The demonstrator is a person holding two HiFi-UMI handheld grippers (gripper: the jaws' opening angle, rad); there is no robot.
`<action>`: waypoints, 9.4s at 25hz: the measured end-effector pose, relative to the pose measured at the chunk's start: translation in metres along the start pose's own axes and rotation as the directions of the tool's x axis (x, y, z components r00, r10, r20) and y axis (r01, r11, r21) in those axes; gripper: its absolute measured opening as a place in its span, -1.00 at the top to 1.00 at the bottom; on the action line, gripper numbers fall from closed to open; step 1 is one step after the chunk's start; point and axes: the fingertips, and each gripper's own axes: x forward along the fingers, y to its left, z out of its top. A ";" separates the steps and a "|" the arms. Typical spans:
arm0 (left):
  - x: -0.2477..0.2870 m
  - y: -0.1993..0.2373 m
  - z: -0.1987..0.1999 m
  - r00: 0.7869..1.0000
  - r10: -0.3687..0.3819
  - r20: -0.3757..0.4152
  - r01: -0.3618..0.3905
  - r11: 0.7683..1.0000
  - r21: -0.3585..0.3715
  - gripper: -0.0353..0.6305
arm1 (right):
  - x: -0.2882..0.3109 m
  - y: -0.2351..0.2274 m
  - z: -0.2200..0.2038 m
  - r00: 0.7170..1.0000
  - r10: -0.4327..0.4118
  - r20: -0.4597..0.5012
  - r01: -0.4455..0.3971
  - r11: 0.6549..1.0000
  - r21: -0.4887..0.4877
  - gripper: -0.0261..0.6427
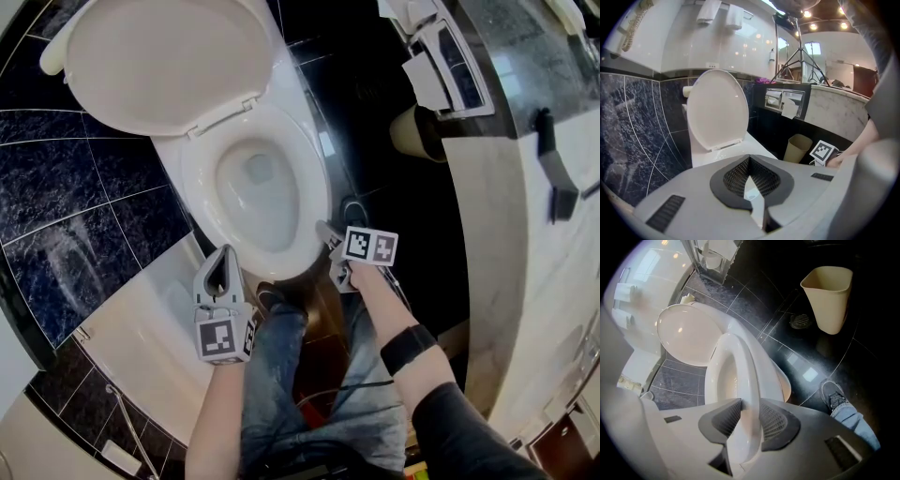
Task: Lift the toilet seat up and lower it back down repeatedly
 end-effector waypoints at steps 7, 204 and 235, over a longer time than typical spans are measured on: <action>0.000 -0.005 0.006 1.000 0.003 -0.022 -0.005 0.998 -0.055 0.89 | -0.009 0.010 0.003 1.000 0.022 0.000 -0.022 0.999 0.032 0.53; -0.172 0.052 0.290 0.990 0.125 0.067 -0.112 0.979 -0.172 0.89 | -0.266 0.456 0.215 0.977 -0.010 0.212 0.212 0.108 -0.971 0.41; 0.049 0.096 0.240 0.980 0.179 -0.087 -0.195 0.947 -0.254 0.89 | -0.033 0.519 0.342 0.974 0.027 0.224 0.220 -0.341 -0.914 0.64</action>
